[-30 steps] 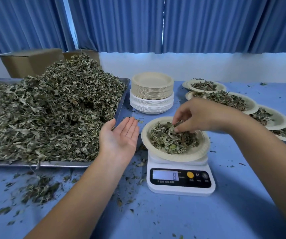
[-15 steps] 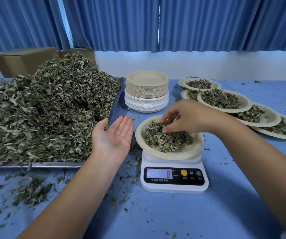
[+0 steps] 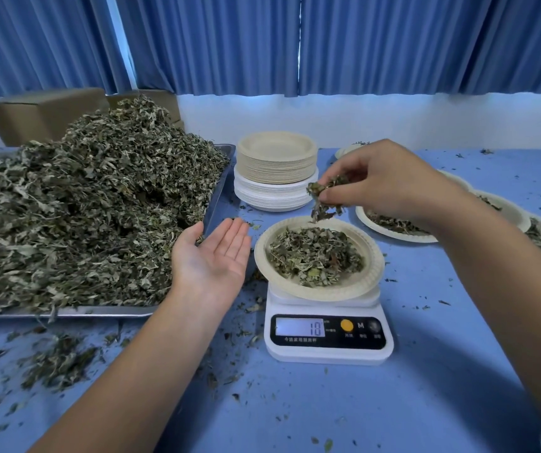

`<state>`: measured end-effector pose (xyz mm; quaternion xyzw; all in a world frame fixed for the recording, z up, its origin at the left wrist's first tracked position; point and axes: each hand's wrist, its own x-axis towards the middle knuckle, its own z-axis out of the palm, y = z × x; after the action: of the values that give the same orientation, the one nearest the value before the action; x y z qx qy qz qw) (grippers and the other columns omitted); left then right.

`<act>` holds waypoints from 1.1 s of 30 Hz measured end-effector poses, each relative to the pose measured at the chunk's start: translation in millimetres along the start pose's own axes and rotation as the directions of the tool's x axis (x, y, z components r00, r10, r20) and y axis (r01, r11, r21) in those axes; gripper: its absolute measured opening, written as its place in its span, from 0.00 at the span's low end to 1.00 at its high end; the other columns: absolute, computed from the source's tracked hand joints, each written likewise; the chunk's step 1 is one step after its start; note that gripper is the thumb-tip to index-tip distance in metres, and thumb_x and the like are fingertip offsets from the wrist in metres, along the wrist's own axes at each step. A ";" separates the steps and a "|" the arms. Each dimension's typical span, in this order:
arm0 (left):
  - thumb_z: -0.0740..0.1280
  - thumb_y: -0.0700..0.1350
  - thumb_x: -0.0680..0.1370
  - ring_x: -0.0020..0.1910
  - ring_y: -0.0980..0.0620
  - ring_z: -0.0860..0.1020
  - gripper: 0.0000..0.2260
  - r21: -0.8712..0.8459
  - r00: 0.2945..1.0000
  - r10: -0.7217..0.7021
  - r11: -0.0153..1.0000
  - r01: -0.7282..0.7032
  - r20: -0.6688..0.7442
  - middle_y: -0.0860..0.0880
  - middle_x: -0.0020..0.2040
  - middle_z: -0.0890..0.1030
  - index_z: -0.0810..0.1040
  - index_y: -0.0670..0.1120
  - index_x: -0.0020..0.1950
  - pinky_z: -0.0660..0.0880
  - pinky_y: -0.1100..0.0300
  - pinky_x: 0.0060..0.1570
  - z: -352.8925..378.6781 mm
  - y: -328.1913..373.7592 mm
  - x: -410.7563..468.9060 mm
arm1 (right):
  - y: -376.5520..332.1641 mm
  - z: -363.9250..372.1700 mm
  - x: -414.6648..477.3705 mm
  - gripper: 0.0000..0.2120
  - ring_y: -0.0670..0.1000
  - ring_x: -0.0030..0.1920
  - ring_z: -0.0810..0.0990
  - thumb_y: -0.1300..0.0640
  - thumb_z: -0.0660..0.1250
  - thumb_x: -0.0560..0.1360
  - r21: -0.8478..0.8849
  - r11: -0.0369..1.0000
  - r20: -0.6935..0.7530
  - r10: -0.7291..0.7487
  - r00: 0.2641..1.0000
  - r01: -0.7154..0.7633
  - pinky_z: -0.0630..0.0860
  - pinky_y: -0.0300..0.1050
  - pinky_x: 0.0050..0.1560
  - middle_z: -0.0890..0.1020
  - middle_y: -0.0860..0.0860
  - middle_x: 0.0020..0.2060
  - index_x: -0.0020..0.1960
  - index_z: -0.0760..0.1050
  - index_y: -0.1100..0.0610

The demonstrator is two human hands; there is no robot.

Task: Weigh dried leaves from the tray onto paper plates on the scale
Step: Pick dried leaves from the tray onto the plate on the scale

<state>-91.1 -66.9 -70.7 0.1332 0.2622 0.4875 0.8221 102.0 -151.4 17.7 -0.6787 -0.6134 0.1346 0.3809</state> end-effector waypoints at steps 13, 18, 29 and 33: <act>0.56 0.49 0.81 0.63 0.42 0.75 0.20 -0.019 1.000 0.000 1.000 0.000 -0.007 0.37 0.61 0.77 0.72 0.34 0.65 0.70 0.51 0.64 1.3 1.6 -1.7 | 2.5 10.8 0.8 0.05 0.42 0.33 0.78 0.57 0.77 0.68 0.034 0.999 0.012 0.032 0.999 -0.032 0.71 0.29 0.35 0.85 0.53 0.37 0.44 0.84 0.53; 0.57 0.49 0.81 0.64 0.42 0.74 0.20 -0.025 1.000 -0.005 1.000 0.005 -0.005 0.37 0.62 0.77 0.72 0.34 0.64 0.70 0.51 0.65 1.6 2.3 -1.8 | 2.8 13.4 0.3 0.05 0.46 0.36 0.79 0.56 0.77 0.68 0.016 0.999 0.051 0.045 0.998 -0.046 0.74 0.36 0.41 0.84 0.55 0.38 0.43 0.84 0.52; 0.54 0.48 0.82 0.65 0.42 0.74 0.20 -0.011 1.000 -0.005 1.000 0.005 -0.006 0.38 0.62 0.76 0.72 0.34 0.64 0.70 0.51 0.64 2.6 1.7 -1.3 | -5.0 25.8 5.9 0.05 0.51 0.39 0.78 0.55 0.77 0.68 0.120 0.993 -0.014 0.026 1.000 -0.024 0.77 0.54 0.55 0.82 0.62 0.42 0.43 0.83 0.51; 0.52 0.47 0.83 0.65 0.43 0.73 0.19 0.000 1.000 -0.015 1.000 0.015 -0.021 0.38 0.63 0.76 0.72 0.34 0.64 0.70 0.52 0.61 3.7 0.6 -0.8 | -26.6 56.6 23.2 0.04 0.45 0.34 0.75 0.59 0.76 0.69 0.203 0.979 -0.021 -0.012 1.000 0.016 0.74 0.40 0.42 0.80 0.52 0.33 0.40 0.82 0.52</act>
<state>-89.9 -67.2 -67.1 0.1262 0.2721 0.4827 0.8228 50.7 -110.9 4.3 -0.6333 -0.5972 0.1871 0.4553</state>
